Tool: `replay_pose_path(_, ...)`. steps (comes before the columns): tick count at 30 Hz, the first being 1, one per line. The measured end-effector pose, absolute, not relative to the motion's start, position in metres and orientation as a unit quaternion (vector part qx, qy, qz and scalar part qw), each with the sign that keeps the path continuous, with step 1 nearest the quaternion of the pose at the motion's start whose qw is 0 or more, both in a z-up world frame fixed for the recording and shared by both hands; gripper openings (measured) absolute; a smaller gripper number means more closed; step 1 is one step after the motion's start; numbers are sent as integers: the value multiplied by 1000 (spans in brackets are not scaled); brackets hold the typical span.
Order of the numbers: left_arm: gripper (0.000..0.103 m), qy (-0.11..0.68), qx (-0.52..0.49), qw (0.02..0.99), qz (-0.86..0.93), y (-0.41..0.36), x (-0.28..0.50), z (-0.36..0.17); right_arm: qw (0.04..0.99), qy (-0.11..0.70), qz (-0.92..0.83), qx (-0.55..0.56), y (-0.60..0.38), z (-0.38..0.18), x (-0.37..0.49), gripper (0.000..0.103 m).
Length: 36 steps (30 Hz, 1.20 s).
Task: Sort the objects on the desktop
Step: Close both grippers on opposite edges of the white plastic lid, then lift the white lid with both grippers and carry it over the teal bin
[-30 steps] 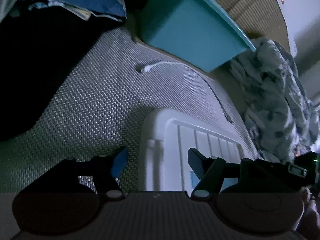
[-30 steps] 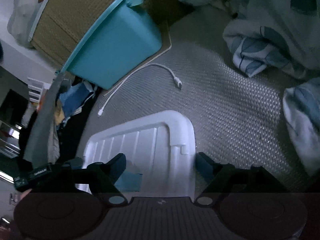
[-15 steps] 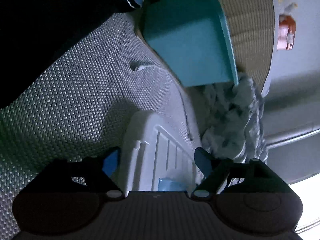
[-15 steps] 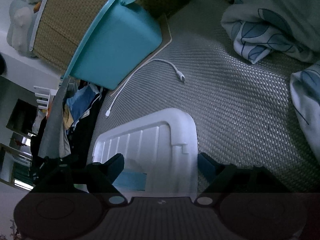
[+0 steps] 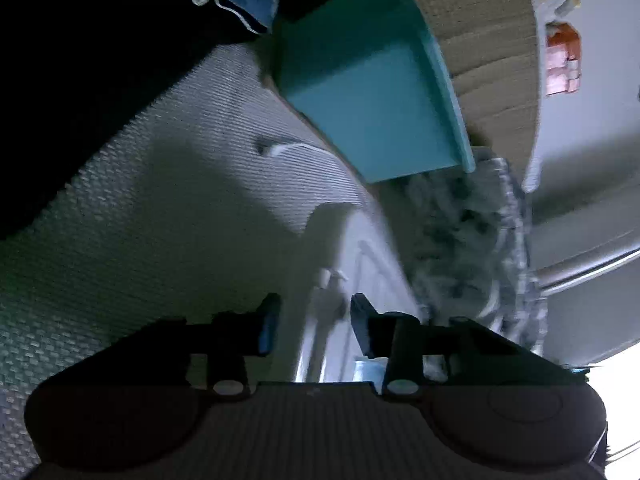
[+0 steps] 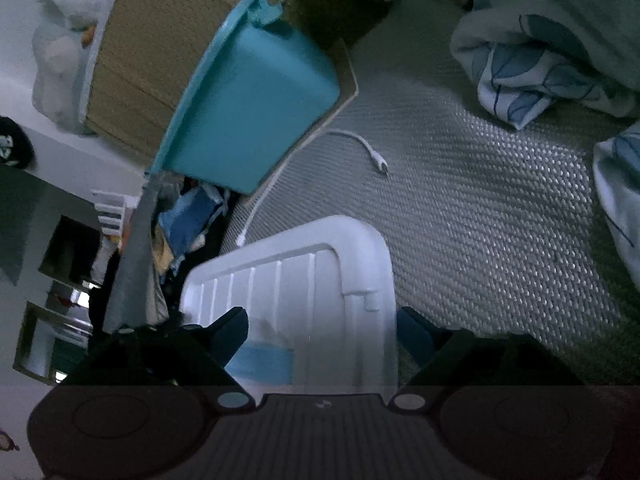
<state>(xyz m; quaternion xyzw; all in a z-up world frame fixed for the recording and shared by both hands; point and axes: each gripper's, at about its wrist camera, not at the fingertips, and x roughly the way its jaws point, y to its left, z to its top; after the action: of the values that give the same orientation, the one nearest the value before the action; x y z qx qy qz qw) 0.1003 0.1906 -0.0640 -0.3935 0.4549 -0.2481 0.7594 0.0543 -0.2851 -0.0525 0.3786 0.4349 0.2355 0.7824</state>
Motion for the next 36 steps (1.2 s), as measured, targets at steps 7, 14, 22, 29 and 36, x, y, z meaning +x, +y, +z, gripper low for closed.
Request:
replay_pose_path(7,40,437,-425,757,-235,204,98,-70,790,393,251,397,-290,-47,51,71)
replay_pose_path(14,38,409,-463,757,-213,220,95,-71,771,343,295,448,-299,-45,49,57)
replay_pose_path(22,40,395,-461,761,-226,217,96,-68,785,340,324,404,-285,-40,52,30)
replay_pose_path(29,39,367,-449,775,-250,211,93,-52,787,334,306,420,-292,-40,54,29)
replay_pose_path(36,39,356,-422,794,-254,198,98,-31,818,319,287,383,-294,-21,58,30)
